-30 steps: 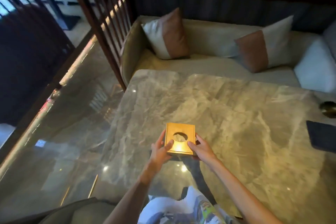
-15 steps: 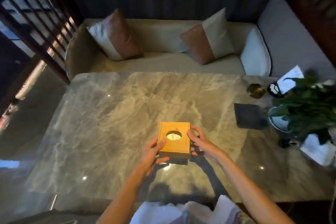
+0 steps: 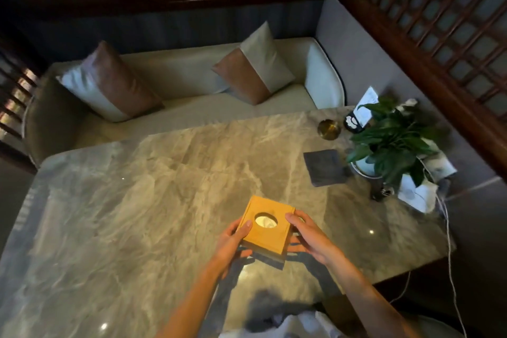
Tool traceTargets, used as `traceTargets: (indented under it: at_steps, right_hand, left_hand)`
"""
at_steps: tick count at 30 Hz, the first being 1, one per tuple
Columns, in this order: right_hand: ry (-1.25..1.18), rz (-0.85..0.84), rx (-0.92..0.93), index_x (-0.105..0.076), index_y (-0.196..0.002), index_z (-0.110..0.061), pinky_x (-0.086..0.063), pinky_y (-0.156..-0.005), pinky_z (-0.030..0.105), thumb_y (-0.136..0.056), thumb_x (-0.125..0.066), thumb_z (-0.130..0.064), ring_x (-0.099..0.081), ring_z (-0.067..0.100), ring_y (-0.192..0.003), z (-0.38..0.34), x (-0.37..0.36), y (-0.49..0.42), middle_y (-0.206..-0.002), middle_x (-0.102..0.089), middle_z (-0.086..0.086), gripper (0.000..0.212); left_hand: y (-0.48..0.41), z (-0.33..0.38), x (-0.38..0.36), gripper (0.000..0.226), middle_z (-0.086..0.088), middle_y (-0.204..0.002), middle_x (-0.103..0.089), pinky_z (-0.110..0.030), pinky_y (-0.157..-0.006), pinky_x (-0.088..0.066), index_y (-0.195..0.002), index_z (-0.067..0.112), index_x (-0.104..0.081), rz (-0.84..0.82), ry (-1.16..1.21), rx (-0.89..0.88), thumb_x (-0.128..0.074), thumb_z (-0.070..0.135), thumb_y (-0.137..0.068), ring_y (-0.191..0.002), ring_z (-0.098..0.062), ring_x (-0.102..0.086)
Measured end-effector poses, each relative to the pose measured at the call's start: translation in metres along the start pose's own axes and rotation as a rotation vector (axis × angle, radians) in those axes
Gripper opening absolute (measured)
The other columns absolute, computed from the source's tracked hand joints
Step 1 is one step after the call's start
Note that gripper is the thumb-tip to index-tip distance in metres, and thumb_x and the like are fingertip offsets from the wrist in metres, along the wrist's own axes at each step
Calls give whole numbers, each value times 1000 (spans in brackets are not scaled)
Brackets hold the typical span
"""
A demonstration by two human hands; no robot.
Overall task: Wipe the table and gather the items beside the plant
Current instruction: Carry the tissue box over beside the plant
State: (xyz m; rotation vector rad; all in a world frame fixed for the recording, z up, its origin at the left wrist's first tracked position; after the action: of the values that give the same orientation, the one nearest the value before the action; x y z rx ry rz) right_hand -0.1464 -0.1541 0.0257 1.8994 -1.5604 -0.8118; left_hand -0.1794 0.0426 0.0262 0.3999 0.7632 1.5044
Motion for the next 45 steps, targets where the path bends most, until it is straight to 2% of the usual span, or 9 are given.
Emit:
traceTargets:
  at_steps: [8, 11, 14, 19, 23, 27, 32, 36, 45]
  right_hand:
    - [-89, 28, 65, -49, -122, -30, -60, -80, 47, -85, -66, -46, -72, 29, -96, -14, 91, -17, -115, -69, 10, 44]
    - [-149, 32, 57, -46, -122, -29, -59, -81, 51, -87, -66, -39, -70, 33, -100, -13, 136, -26, -119, -66, 13, 42]
    - [-189, -3, 51, -44, -121, -24, -56, -88, 53, -91, -63, -28, -69, 35, -97, -8, 185, -31, -121, -62, 16, 36]
    - [-190, -176, -108, -47, -120, -27, -47, -97, 49, -88, -66, -15, -63, 27, -98, 12, 270, -25, -114, -61, 8, 39]
    - [-35, -162, -140, -50, -125, -26, -38, -107, 46, -77, -74, -31, -57, 22, -111, 10, 328, -22, -118, -61, 4, 54]
    - [113, -153, -120, -45, -126, -38, -30, -115, 48, -90, -61, -39, -50, 16, -123, 22, 353, -24, -128, -57, -10, 39]
    - [99, -93, -94, -49, -118, -48, -41, -107, 43, -88, -64, -41, -55, 17, -123, 37, 374, -31, -134, -56, -7, 34]
    - [123, -84, -74, -45, -129, -43, -44, -101, 41, -92, -61, -35, -55, 17, -120, 46, 379, -36, -138, -54, -5, 41]
    - [168, -99, -22, -34, -137, -44, -51, -80, 26, -94, -60, -27, -59, 9, -110, 41, 382, -30, -126, -58, -10, 53]
  left_hand:
    - [-35, -7, -86, 72, -7, -118, -63, -45, -84, -57, -134, 26, -38, 109, 131, 4, -75, 45, -75, -94, -20, -66]
    - [-41, -21, -155, 47, -3, -103, -63, -59, -82, -54, -115, 35, -42, 88, 183, 53, -72, 43, -79, -79, -25, -65]
    - [-42, -32, -235, 45, -9, -111, -67, -53, -69, -58, -119, 34, -43, -1, 278, 59, -70, 32, -83, -89, -31, -72]
    - [-65, -62, -301, 71, -11, -120, -65, -52, -90, -54, -130, 30, -39, 60, 307, 118, -79, 22, -72, -100, -33, -70]
    - [-77, -72, -341, 67, -10, -121, -65, -42, -75, -59, -126, 40, -39, 39, 232, 149, -75, 12, -77, -98, -31, -70]
    - [-83, -79, -378, 53, -10, -117, -68, -36, -64, -58, -119, 40, -48, -23, 150, 157, -69, 8, -83, -94, -30, -70]
    - [-96, -81, -403, 44, -11, -104, -68, -27, -51, -53, -125, 33, -49, -20, 105, 150, -57, 7, -91, -78, -20, -69]
    - [-101, -86, -406, 38, -3, -100, -69, -31, -61, -59, -111, 36, -50, 10, 49, 179, -52, 3, -92, -82, -17, -68]
    - [-107, -98, -408, 46, -9, -112, -65, -56, -85, -56, -128, 25, -46, 30, -74, 229, -54, 0, -90, -103, -33, -66]
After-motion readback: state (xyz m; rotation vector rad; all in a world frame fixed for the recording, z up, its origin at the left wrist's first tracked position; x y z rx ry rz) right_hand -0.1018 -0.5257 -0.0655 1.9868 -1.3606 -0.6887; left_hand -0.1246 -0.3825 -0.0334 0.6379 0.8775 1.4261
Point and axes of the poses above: each hand's wrist, its own y-axis away from the middle knuckle, its own x-axis out of the back of the hand, z = x × y, the point moved 10 cm from there along -y, towards the middle knuckle
